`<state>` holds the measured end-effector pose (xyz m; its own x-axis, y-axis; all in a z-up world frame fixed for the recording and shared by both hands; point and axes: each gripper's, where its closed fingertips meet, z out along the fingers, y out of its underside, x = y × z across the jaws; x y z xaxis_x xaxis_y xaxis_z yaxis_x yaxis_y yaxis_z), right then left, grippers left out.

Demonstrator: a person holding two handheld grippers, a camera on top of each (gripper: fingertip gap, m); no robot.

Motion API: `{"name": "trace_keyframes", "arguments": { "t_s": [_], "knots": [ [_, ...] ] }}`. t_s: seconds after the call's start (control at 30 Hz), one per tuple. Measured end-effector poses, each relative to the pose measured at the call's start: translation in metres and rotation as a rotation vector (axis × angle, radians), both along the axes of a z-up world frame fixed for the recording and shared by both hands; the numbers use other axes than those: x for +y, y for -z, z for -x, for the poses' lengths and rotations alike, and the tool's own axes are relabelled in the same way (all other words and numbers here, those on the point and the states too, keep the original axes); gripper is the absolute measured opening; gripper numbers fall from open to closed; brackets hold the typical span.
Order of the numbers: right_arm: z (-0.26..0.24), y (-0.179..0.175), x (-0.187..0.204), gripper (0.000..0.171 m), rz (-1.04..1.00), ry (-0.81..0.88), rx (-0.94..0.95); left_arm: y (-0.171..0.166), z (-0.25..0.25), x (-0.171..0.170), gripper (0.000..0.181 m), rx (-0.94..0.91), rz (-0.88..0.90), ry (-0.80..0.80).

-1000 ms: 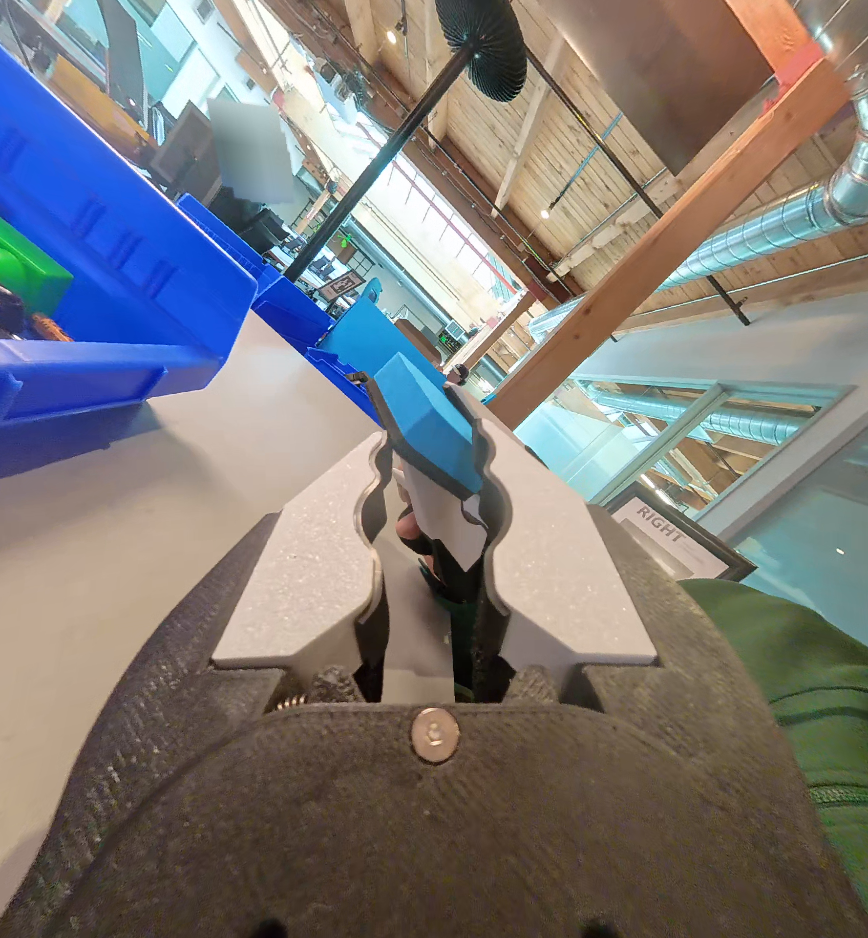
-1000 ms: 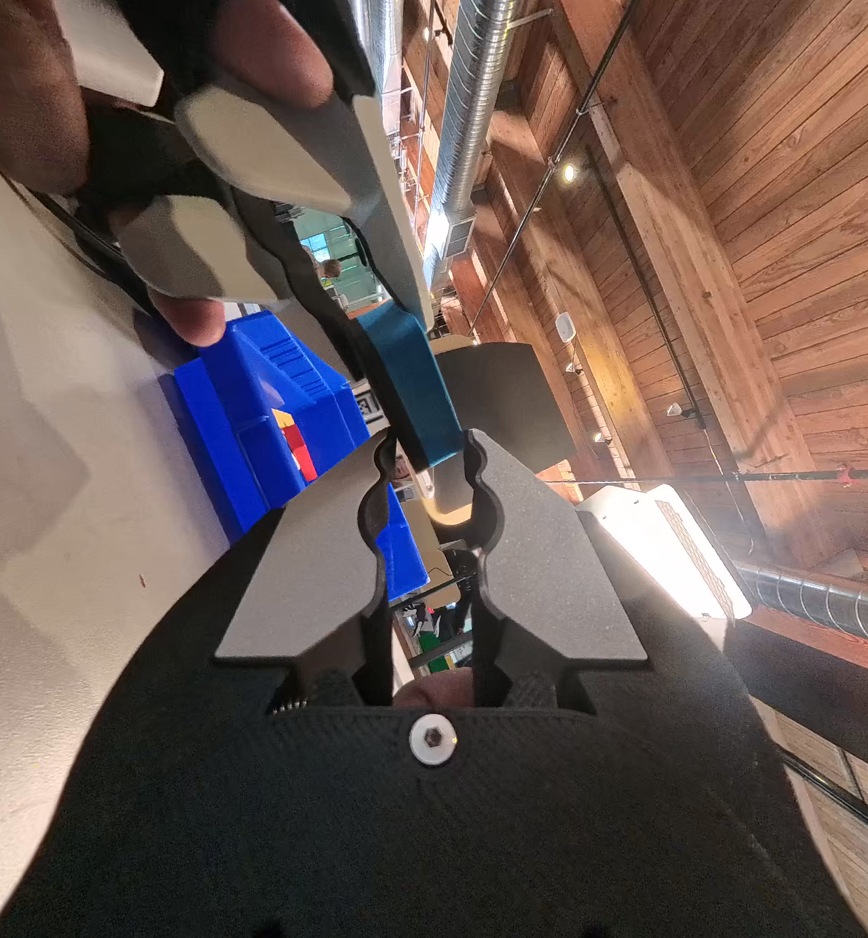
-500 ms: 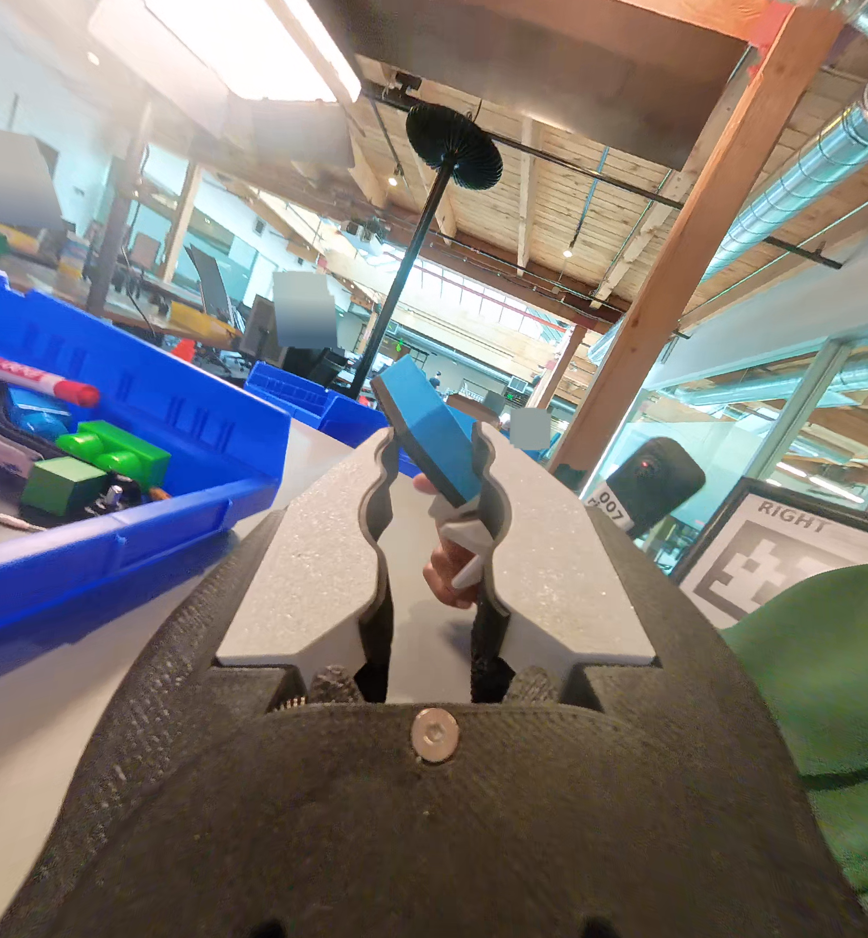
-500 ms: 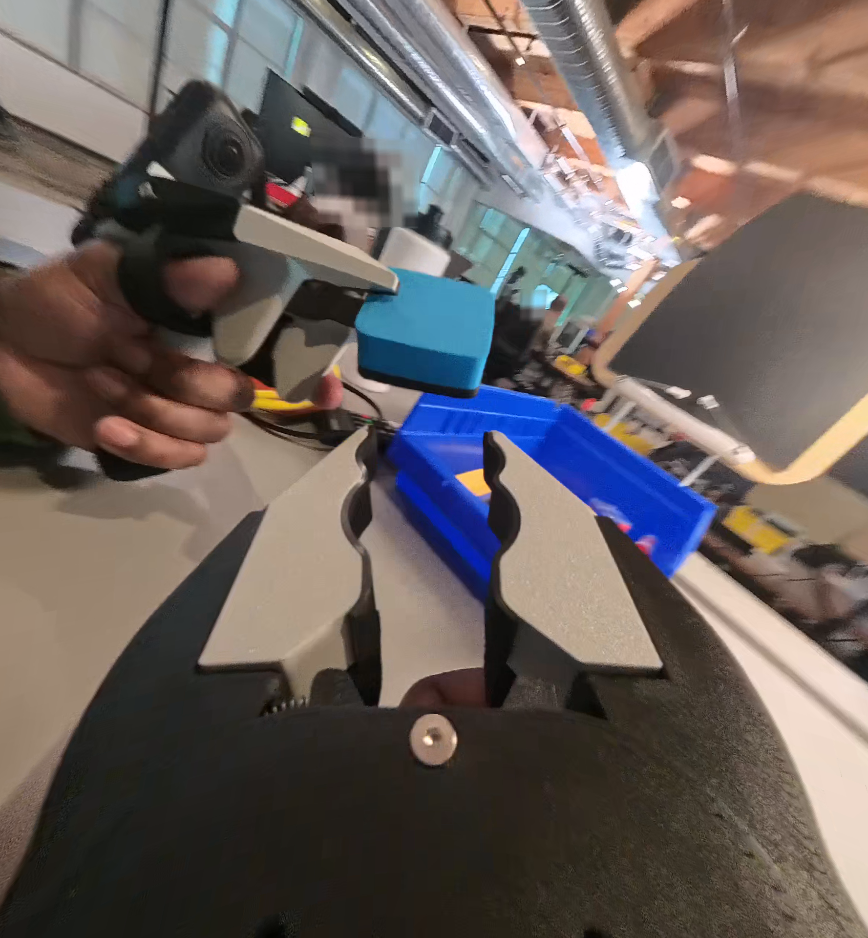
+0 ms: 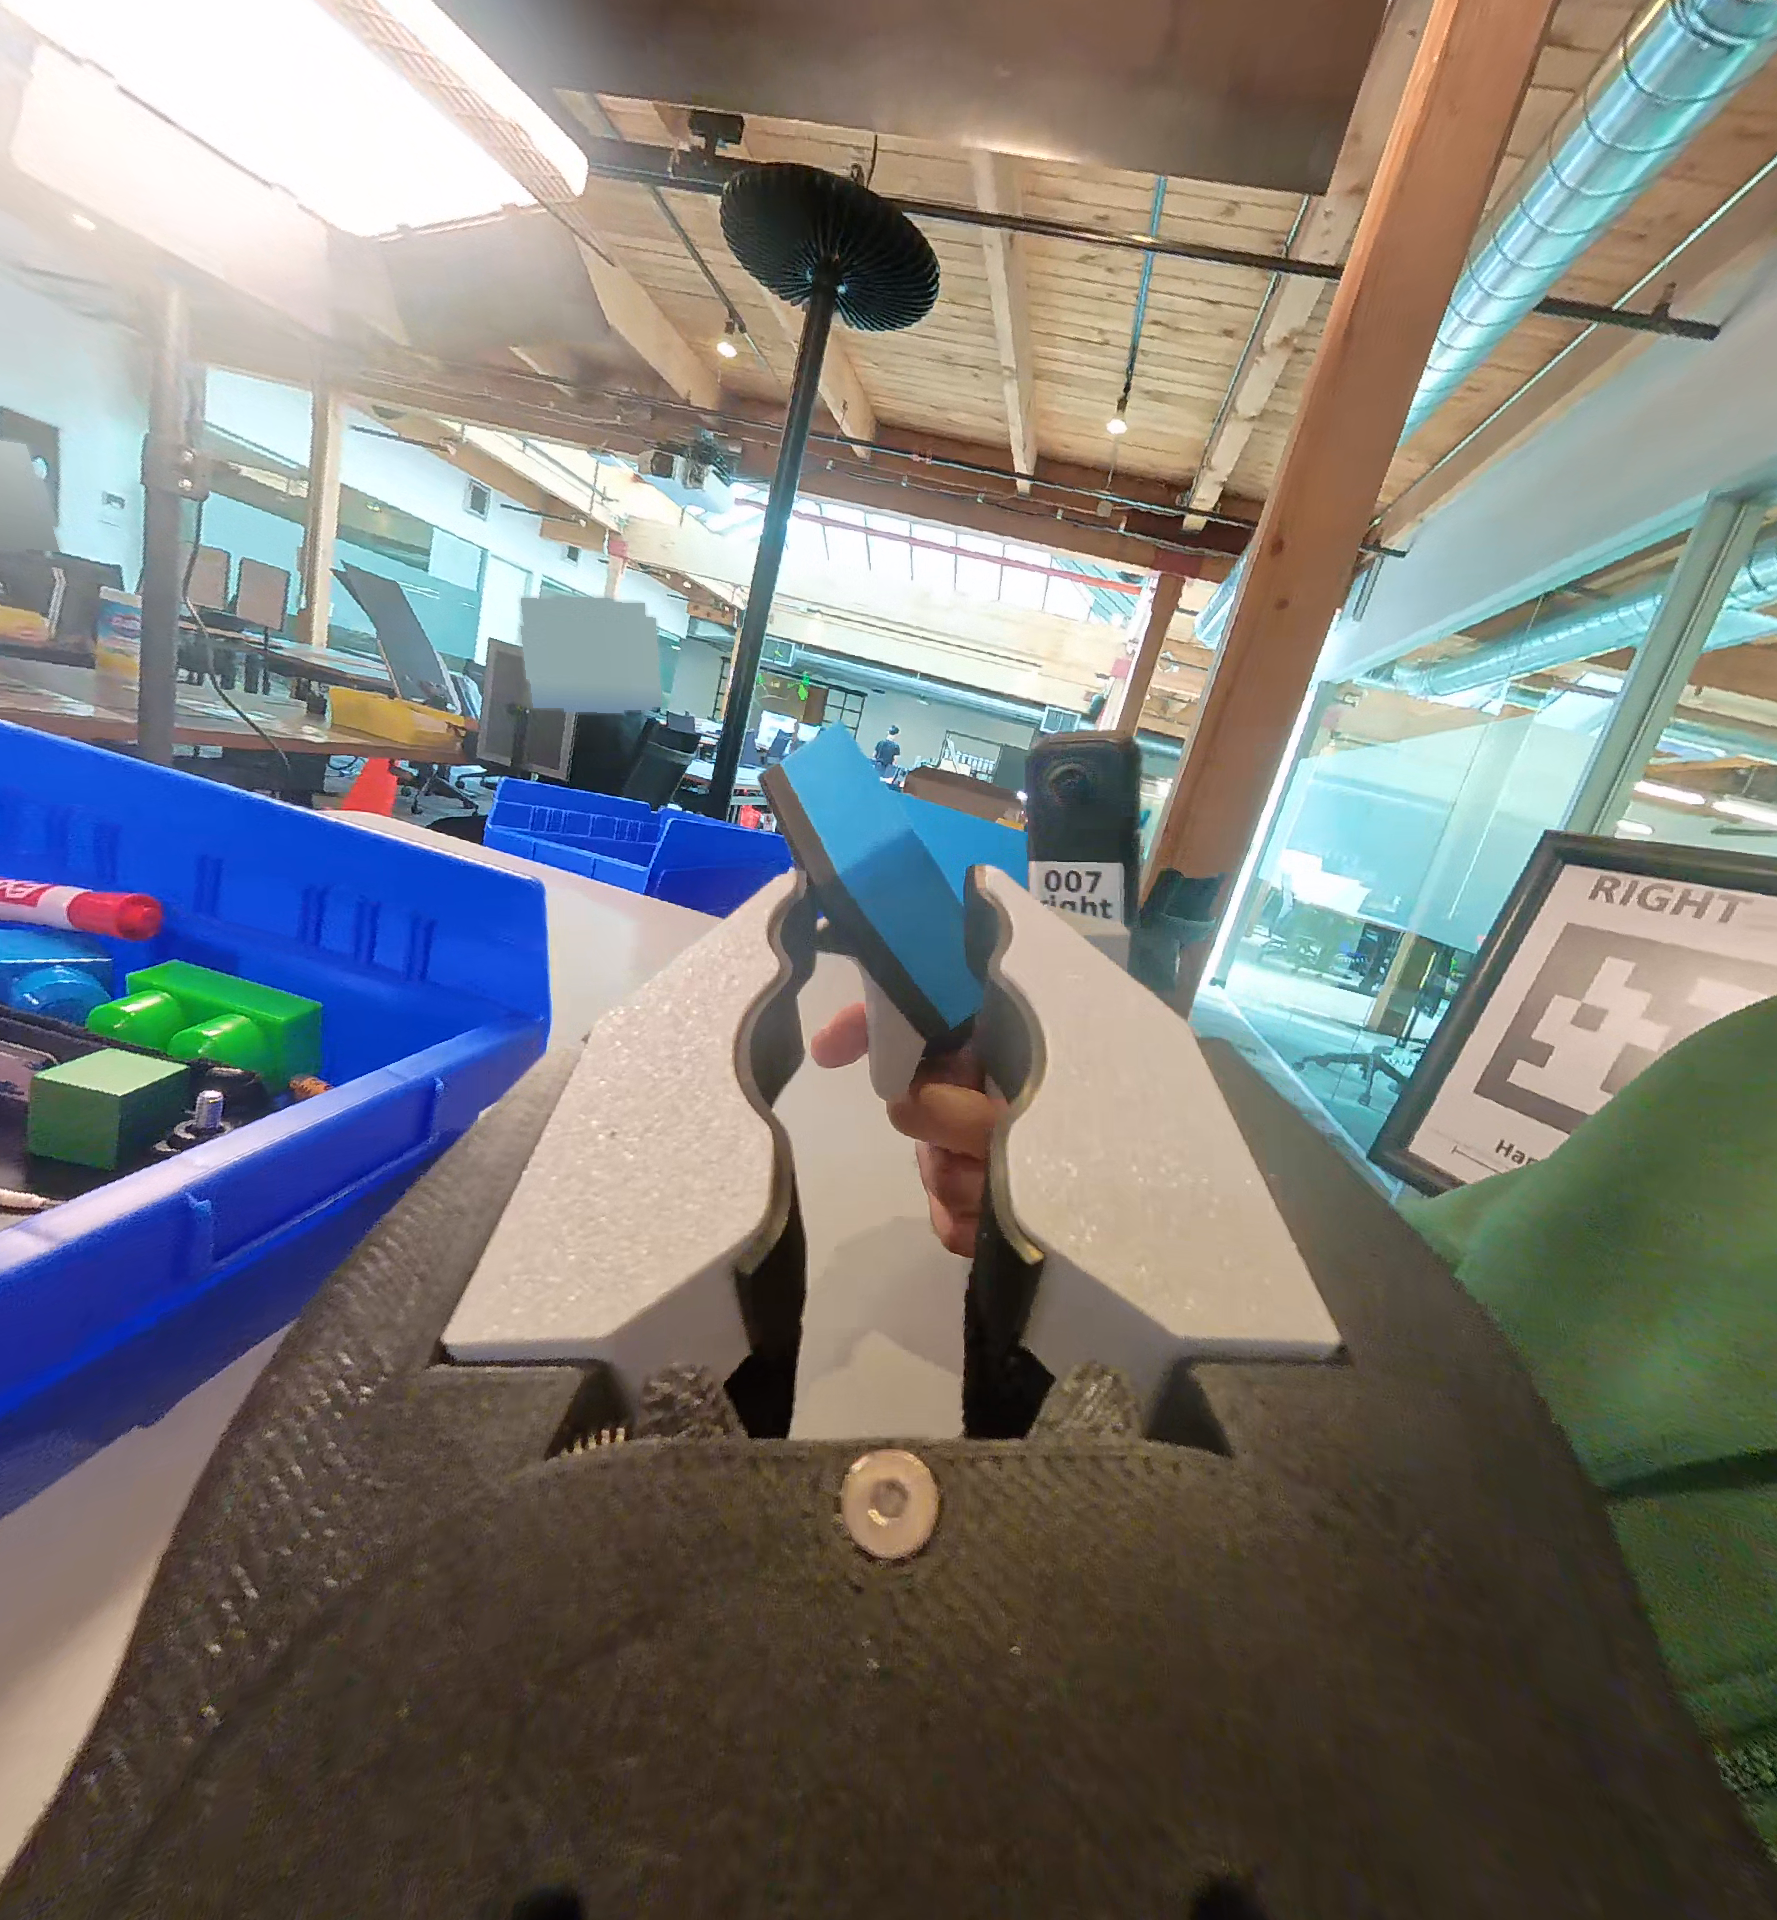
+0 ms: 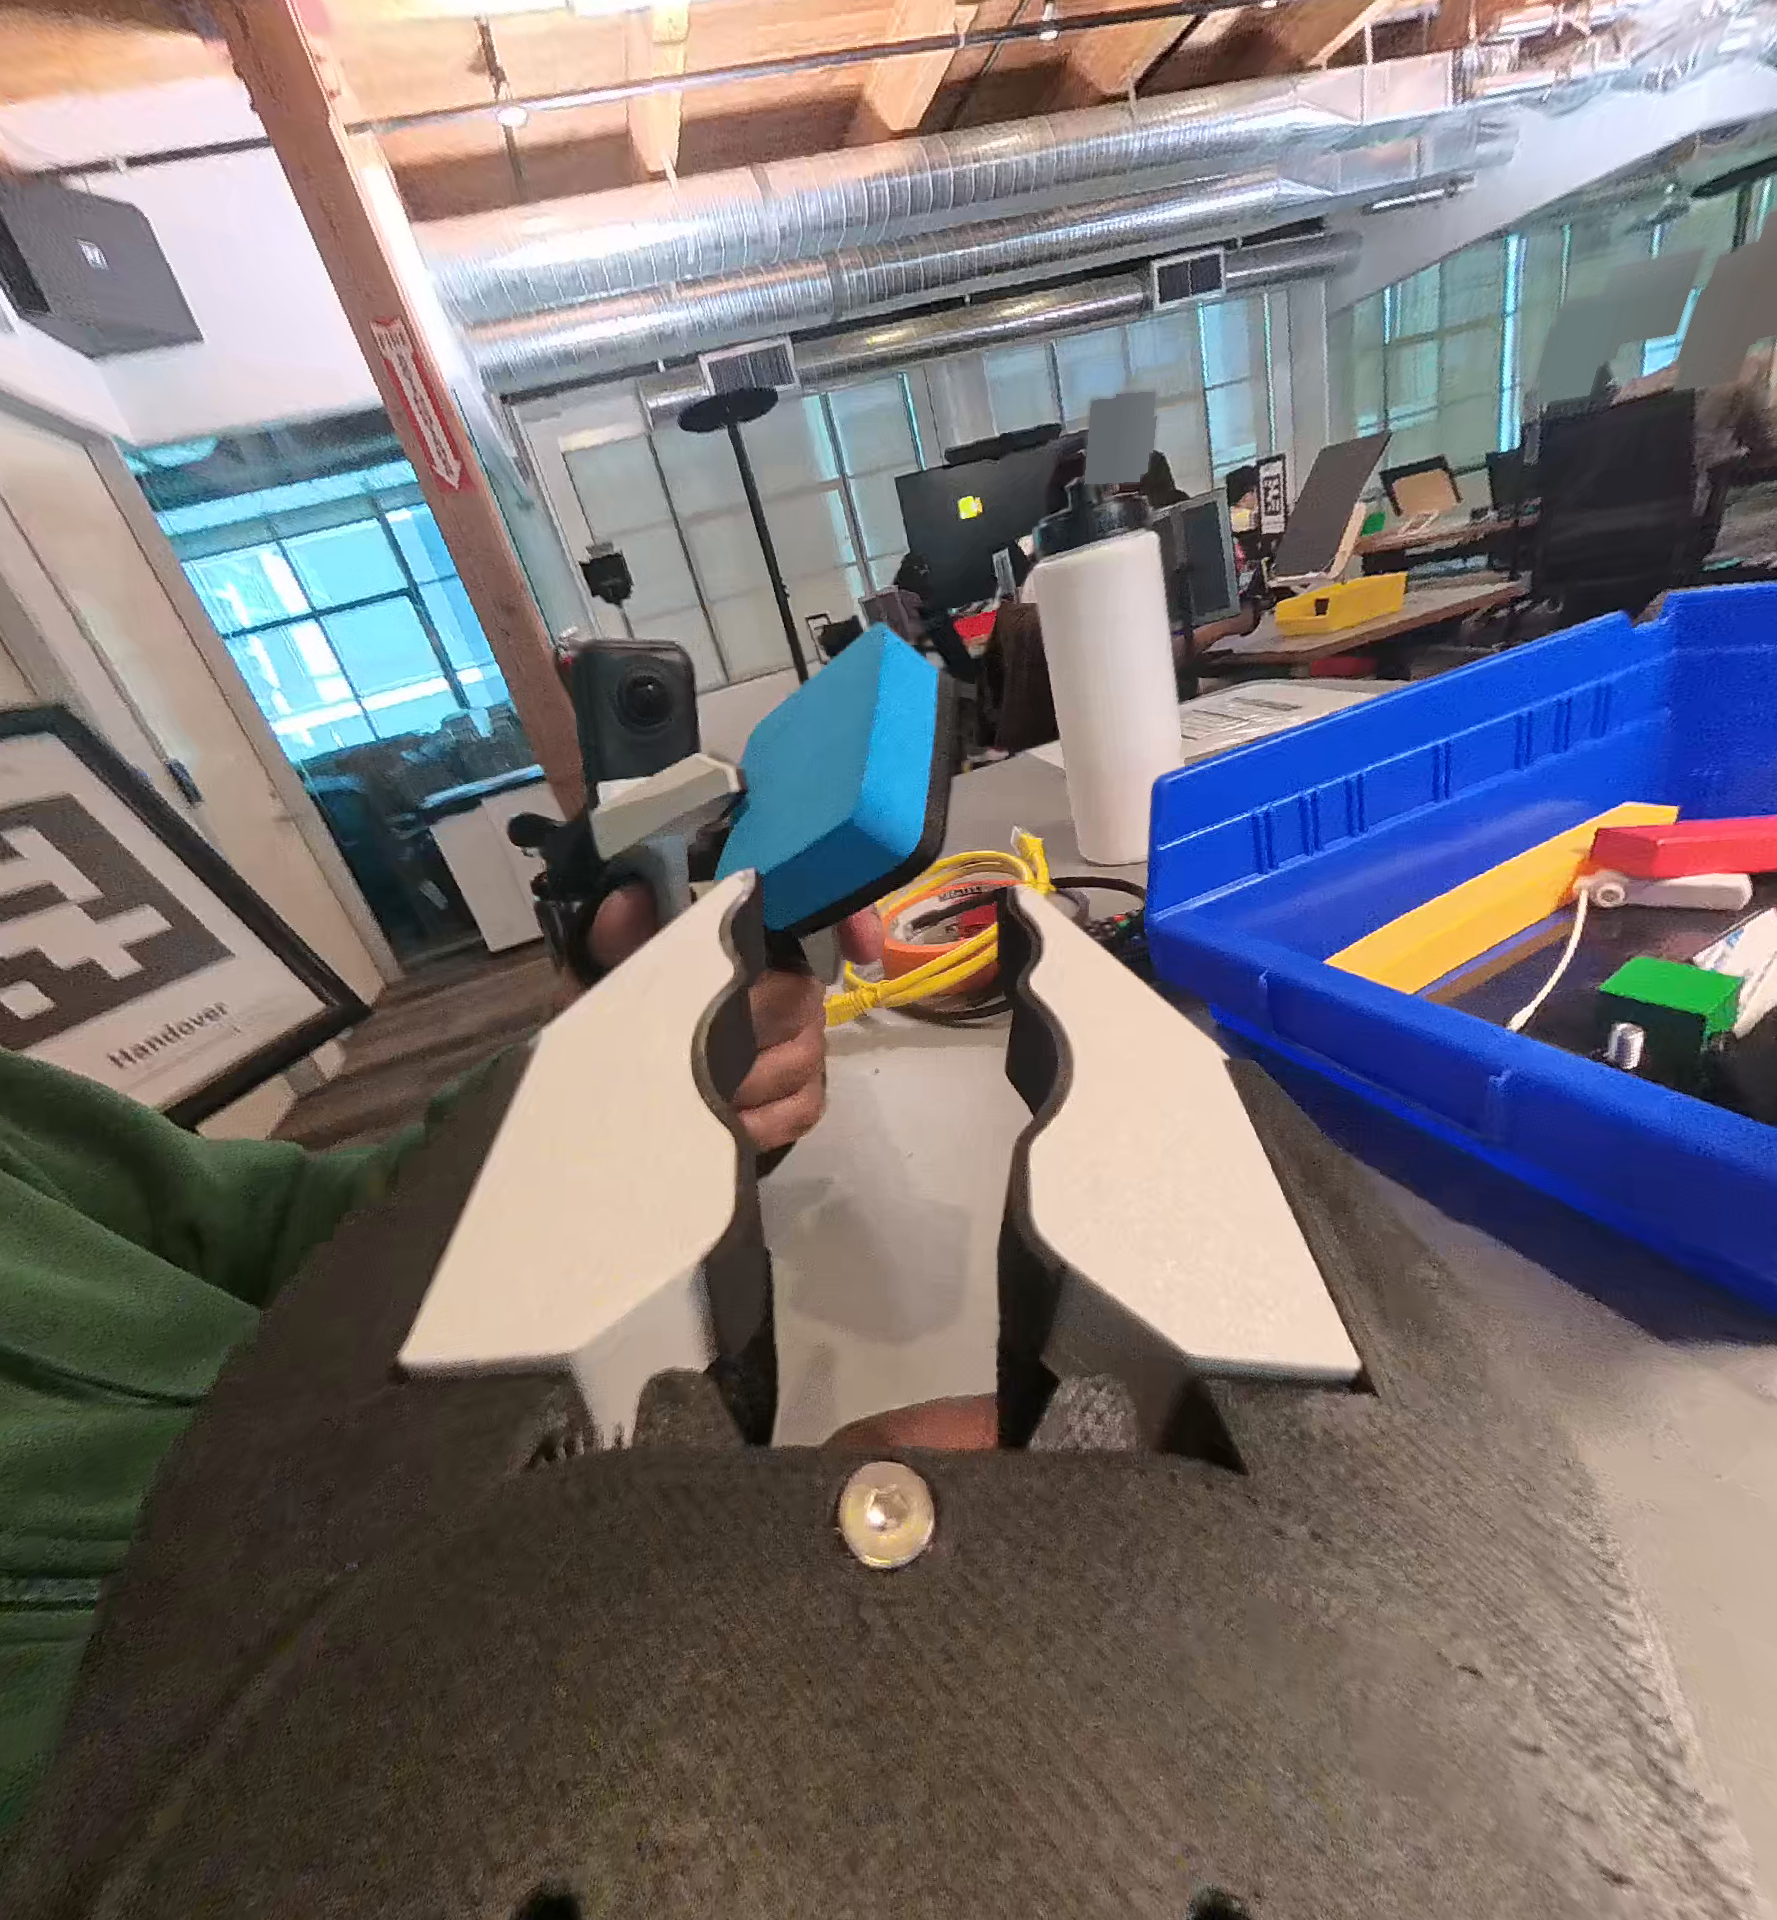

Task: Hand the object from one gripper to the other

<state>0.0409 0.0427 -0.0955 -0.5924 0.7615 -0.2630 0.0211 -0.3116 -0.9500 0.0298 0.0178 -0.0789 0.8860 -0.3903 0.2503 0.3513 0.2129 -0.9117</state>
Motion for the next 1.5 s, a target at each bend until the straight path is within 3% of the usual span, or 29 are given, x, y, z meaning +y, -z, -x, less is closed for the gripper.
{"name": "trace_keyframes", "arguments": {
  "t_s": [0.37,0.63,1.07,1.5],
  "knots": [
    [-0.005,-0.006,-0.003,0.044,0.131,-0.103,-0.026,0.001,-0.015,-0.001,0.028,0.067,-0.011,0.046],
    [-0.010,-0.007,-0.008,0.031,0.134,-0.149,-0.013,0.004,-0.023,0.000,0.028,0.133,-0.014,0.043],
    [-0.007,-0.016,0.008,0.025,0.066,0.002,0.084,0.007,-0.012,0.006,0.036,0.075,0.027,0.002],
    [-0.012,-0.016,-0.005,0.025,-0.039,-0.002,0.140,0.003,-0.007,0.005,0.048,0.051,0.010,-0.019]
  ]
}}
